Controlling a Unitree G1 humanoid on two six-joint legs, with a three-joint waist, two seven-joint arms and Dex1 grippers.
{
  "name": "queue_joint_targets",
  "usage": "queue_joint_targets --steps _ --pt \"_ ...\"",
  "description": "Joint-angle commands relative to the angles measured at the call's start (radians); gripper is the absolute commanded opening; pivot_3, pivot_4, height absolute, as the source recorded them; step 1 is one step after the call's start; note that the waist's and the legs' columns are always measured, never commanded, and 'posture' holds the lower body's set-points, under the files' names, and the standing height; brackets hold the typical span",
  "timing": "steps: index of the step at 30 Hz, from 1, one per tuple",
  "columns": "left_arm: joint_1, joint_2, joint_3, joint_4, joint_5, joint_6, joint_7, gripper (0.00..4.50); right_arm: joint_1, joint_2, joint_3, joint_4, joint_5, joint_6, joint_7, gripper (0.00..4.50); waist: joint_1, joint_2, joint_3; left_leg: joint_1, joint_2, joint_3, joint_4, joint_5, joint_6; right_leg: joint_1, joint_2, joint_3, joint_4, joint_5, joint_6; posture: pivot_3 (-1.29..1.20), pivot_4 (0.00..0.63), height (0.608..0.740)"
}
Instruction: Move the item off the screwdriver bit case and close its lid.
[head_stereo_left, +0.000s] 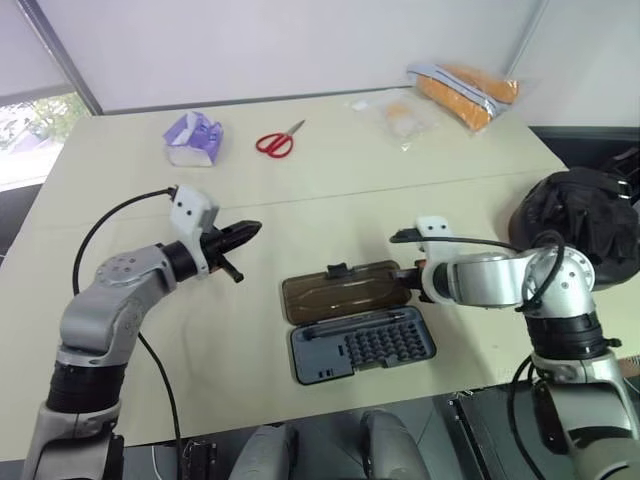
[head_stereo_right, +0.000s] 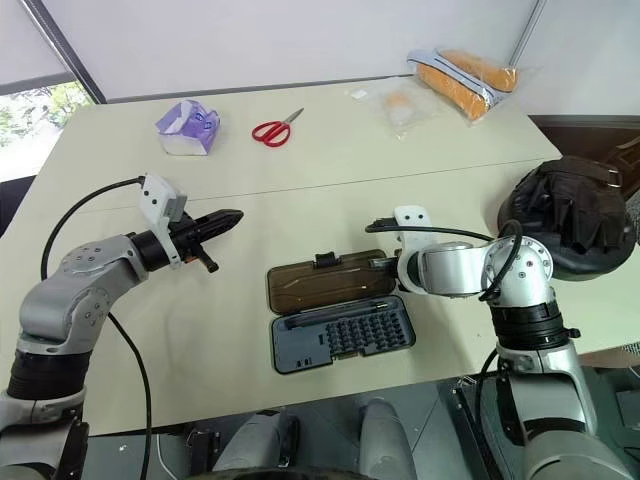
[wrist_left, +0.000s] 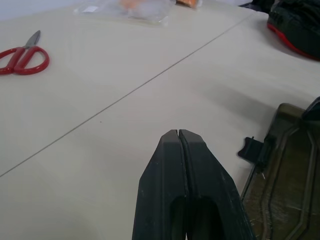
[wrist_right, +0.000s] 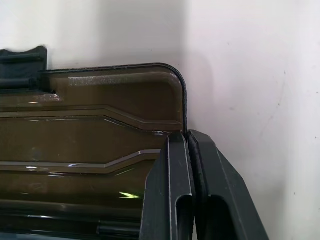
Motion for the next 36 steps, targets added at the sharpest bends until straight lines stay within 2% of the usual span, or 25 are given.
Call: queue_joint_targets --steps 1,4,5,11,19,21,24,27,31,36 --pt "-0.015 0.009 0.015 -0.018 0.008 -0.019 -0.004 0.00 -0.012 -0.047 0.058 -0.026 0.060 -0.056 -0.014 0.02 0.001 0.000 0.000 0.000 0.000 0.000 0.000 0.000 0.000 0.000 0.000 0.000 0.000 0.000 0.000 0.00 0.150 0.740" --pt "-0.014 0.009 0.015 -0.019 0.009 -0.018 -0.005 0.00 -0.013 -0.074 0.092 -0.033 0.071 -0.095 -0.010 0.89 0.001 0.000 0.000 0.000 0.000 0.000 0.000 0.000 0.000 0.000 0.000 0.000 0.000 0.000 0.000 0.00 0.150 0.740" --pt "-0.013 0.009 0.015 -0.021 0.008 -0.017 -0.005 0.00 -0.014 -0.081 0.101 -0.037 0.072 -0.105 -0.008 1.31 0.001 0.000 0.000 0.000 0.000 0.000 0.000 0.000 0.000 0.000 0.000 0.000 0.000 0.000 0.000 0.00 0.150 0.740" --pt "-0.006 0.008 0.016 -0.030 0.001 -0.009 -0.010 0.00 -0.026 -0.105 0.125 -0.061 0.015 -0.134 0.054 4.46 0.004 0.000 0.000 0.000 0.000 0.000 0.001 0.000 0.000 0.001 0.000 0.000 -0.001 0.000 0.000 0.00 0.150 0.740" --pt "0.004 0.024 0.026 -0.063 -0.089 0.038 -0.086 0.00 -0.045 -0.119 0.090 -0.156 -0.246 -0.120 0.299 4.49 0.001 0.000 0.001 0.000 0.000 0.000 0.001 0.000 0.001 0.001 0.001 0.000 -0.001 0.000 0.000 0.00 0.150 0.740" --pt "0.002 0.039 0.016 -0.076 -0.119 0.056 -0.130 0.00 -0.052 -0.133 0.090 -0.205 -0.336 -0.130 0.413 4.49 0.001 0.000 0.001 0.000 0.000 0.000 0.001 0.000 0.001 0.000 0.001 0.000 -0.001 0.000 0.000 0.00 0.150 0.740" --pt "-0.009 0.051 -0.003 -0.089 -0.170 0.090 -0.190 0.00 -0.036 -0.130 0.048 -0.256 -0.390 -0.164 0.560 4.49 0.001 0.000 0.001 0.000 0.000 0.000 0.000 0.000 0.001 0.000 0.001 0.000 -0.001 0.000 0.000 0.00 0.150 0.740" --pt "-0.020 0.068 -0.058 -0.086 -0.178 0.098 -0.269 0.00 -0.032 -0.129 0.027 -0.291 -0.490 -0.213 0.695 4.49 0.004 0.000 0.001 0.000 0.000 0.000 0.001 -0.001 0.001 0.001 0.001 0.000 -0.001 0.000 0.000 0.00 0.150 0.740" --pt "-0.030 0.093 -0.178 -0.038 -0.114 0.043 -0.398 0.00 -0.042 -0.127 0.033 -0.294 -0.616 -0.260 0.858 4.49 0.003 0.000 0.001 0.000 0.000 0.000 0.001 -0.001 0.001 0.001 0.001 0.000 -0.001 0.000 0.000 0.00 0.150 0.740" --pt "-0.047 0.076 -0.300 0.047 -0.032 -0.038 -0.513 0.00 -0.058 -0.139 0.108 -0.293 -0.823 -0.311 1.051 4.49 0.002 0.000 0.001 0.000 0.000 0.000 0.000 -0.001 0.001 0.000 0.001 0.000 -0.001 0.000 0.000 0.00 0.150 0.740"
